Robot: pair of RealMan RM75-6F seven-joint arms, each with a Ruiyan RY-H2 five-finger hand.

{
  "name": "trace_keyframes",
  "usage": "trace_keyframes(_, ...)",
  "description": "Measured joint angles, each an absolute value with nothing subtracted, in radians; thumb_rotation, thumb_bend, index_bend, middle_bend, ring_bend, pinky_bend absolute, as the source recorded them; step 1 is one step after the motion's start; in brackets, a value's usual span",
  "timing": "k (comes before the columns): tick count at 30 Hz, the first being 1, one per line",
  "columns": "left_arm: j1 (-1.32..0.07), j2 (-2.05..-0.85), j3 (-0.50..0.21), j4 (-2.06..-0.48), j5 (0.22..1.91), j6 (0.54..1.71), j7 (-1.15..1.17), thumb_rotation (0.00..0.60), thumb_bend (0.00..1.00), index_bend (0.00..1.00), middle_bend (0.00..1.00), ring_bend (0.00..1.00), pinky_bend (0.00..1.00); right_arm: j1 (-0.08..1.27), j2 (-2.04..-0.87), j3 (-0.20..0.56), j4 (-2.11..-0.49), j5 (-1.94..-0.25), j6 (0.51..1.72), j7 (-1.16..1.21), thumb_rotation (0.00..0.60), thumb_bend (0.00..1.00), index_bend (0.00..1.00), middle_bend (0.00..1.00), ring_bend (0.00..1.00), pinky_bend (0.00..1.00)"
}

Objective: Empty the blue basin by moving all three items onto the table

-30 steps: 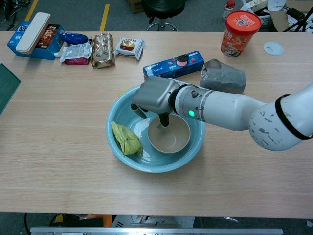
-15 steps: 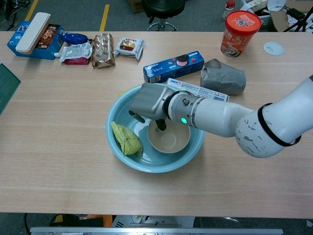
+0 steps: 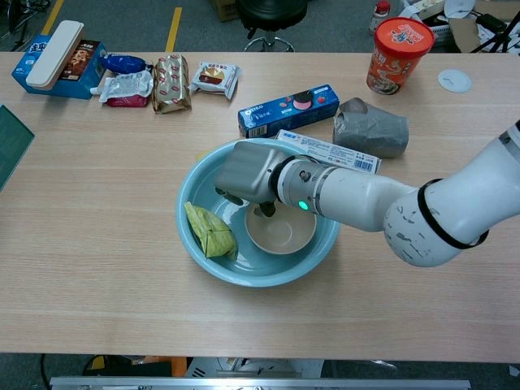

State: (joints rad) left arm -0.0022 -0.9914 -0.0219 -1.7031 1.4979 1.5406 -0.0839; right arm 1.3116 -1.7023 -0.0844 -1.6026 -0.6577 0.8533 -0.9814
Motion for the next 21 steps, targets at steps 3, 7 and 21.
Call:
trace_keyframes(3,-0.001,-0.991,-0.021,-1.701,1.498,1.541,-0.087,0.600,0.43,0.46,0.39,0.32,0.23,1.312,-1.707,-0.086,-1.601,-0.663,0.854,-0.984,0.600,0.27,0.44,0.41,0.34,0.54)
trace_keyframes(7,-0.001,-0.991,-0.020,-1.700,1.501,1.542,-0.089,0.600,0.43,0.46,0.39,0.32,0.23,1.312,-1.716,-0.089,-1.596,-0.669,0.856,-0.991,0.600,0.28,0.44,0.41,0.34,0.54)
trace_keyframes(21,0.001,-0.988,-0.017,-1.696,1.504,1.538,-0.102,0.600,0.43,0.46,0.39,0.32,0.23,1.311,-1.754,-0.100,-1.555,-0.668,0.862,-1.016,0.600,0.28,0.54,0.44,0.35,0.54)
